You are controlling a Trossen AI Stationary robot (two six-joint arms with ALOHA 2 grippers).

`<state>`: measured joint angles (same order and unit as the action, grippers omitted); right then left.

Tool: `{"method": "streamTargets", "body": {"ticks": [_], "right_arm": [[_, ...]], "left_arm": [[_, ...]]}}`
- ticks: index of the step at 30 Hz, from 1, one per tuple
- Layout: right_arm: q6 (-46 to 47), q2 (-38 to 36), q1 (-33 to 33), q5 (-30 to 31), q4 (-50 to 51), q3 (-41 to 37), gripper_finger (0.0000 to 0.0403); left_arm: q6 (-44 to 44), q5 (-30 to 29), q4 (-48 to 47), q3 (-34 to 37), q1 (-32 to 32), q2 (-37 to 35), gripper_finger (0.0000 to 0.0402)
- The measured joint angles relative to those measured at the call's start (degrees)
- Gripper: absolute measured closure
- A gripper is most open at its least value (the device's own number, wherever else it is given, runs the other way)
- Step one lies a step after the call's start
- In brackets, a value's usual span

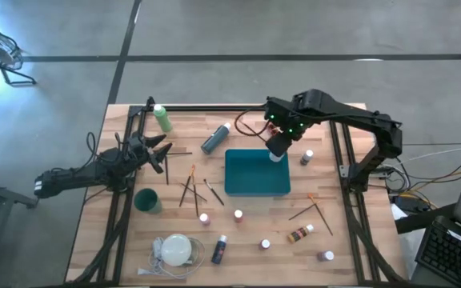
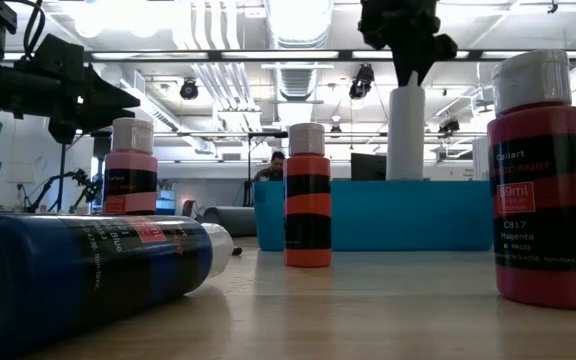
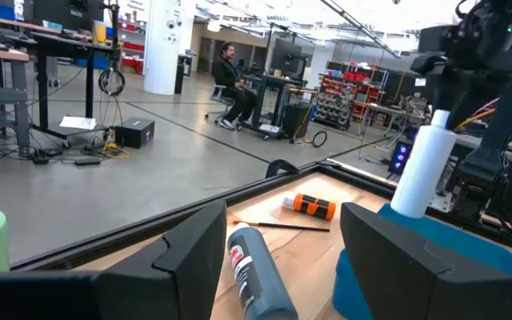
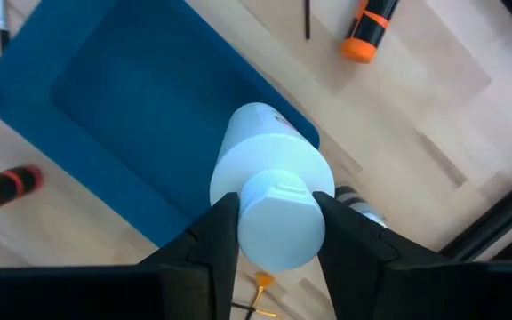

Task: Pick & Place Paint Supplies
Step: Put the white paint bottle into the blue bin

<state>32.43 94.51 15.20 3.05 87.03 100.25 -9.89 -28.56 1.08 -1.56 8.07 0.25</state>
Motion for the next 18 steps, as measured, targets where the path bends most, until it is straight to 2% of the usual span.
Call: {"method": "streamTargets", "body": {"ticks": [6, 14, 18], "right_arm": [[-0.29, 0.86, -0.18, 0.51, -1.37, -1.83, 0.0288], [0.86, -1.14, -0.35, 0.19, -6.65, -9.58, 0.0275], [0.83, -1.58, -0.35, 0.89, -7.63, -12.27, 0.0286]], "left_arm": [[0.0, 0.0, 0.0, 0.0, -0.01, -0.02, 0.0174], [0.0, 0.0, 0.0, 0.0, 0.01, 0.0, 0.0174], [0.0, 0.01, 0.0, 0.0, 0.01, -0.02, 0.0174]]}}
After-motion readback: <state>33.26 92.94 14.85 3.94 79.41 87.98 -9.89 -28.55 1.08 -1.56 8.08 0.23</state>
